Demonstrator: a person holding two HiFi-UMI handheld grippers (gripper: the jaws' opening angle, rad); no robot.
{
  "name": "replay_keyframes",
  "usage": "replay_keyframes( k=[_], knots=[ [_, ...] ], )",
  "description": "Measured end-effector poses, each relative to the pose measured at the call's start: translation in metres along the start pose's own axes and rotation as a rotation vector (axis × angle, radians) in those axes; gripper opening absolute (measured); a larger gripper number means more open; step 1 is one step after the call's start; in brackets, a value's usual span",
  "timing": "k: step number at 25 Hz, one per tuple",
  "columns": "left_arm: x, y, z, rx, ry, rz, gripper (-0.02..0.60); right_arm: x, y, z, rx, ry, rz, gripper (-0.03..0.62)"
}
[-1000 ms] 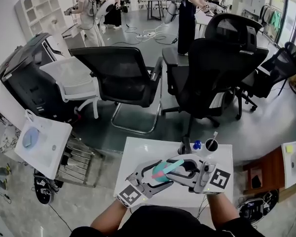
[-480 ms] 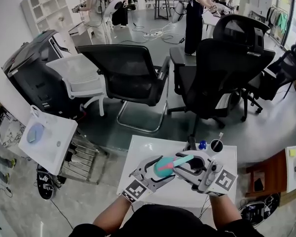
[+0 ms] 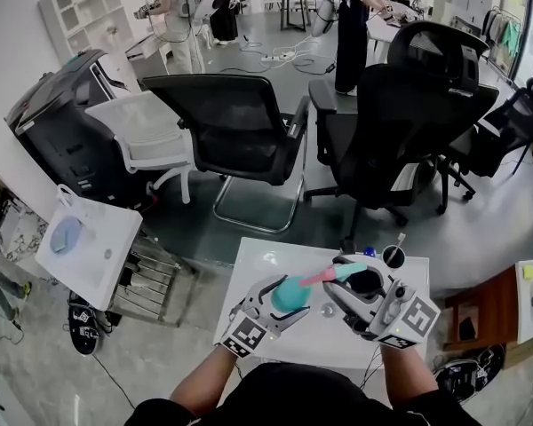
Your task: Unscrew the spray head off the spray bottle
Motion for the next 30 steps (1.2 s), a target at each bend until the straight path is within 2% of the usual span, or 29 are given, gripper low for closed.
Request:
replay_keyframes(
  k=[6, 13, 20, 25, 30],
  knots=[
    [0.027, -0.002, -0.001, -0.056, 0.089, 0.027, 0.377, -0.016, -0.006, -0.004, 0.072, -0.053, 0.000, 0.149],
    [0.041, 0.008, -0.008, -0.129, 0.108, -0.032, 0.377, -0.024, -0.014, -0.010, 0.143, -0.060, -0.008, 0.149],
    [0.025, 0.038, -0.026, -0.286, 0.056, -0.098, 0.377, -0.010, -0.024, -0.012, 0.236, -0.004, -0.030, 0.149],
    [0.012, 0.052, -0.037, -0.334, -0.018, -0.166, 0.377, 0.007, -0.029, -0.014, 0.282, 0.073, -0.056, 0.150],
    [-0.004, 0.059, -0.041, -0.364, -0.071, -0.168, 0.379, 0.027, -0.031, -0.015, 0.306, 0.136, -0.062, 0.150]
  ],
)
Point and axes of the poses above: the fingertips, and each gripper's own axes: z forward along the fingers, y to its left, x out of its underside, the point moved 6 cm from there along -z, backward along the fingers, and after that the axes turned 2 degrees about y, right-handed, at the moved point
